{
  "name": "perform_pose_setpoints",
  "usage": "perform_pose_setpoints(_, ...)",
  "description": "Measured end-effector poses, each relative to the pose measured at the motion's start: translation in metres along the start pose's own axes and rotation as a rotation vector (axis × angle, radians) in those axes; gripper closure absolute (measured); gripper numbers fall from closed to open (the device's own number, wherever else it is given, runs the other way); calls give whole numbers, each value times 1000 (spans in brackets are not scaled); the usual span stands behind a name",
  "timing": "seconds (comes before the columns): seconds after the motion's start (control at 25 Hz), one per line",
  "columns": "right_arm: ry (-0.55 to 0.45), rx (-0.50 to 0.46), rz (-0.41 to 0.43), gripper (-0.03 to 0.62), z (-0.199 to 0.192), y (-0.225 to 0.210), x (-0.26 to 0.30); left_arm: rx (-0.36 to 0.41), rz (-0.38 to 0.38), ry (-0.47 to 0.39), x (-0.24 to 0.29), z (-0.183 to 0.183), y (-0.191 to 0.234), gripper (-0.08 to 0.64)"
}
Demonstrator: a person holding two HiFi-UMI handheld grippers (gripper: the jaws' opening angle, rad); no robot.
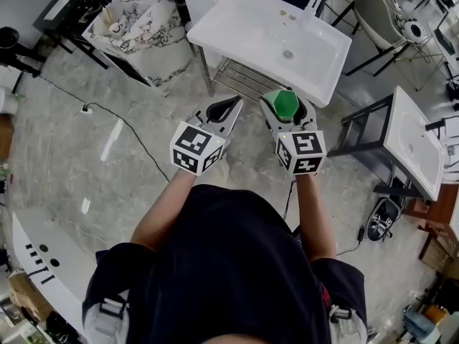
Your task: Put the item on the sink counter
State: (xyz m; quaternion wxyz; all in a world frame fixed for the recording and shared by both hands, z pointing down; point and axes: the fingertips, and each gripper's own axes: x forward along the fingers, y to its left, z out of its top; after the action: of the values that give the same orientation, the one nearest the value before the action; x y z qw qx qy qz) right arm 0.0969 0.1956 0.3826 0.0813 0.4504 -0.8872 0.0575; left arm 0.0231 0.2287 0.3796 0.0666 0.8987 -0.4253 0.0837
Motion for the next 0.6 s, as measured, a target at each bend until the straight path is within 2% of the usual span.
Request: perform_pose_setpoints(0.6,0,21,-49,261,25,-49,99,-47,-7,7,62,19,93,548)
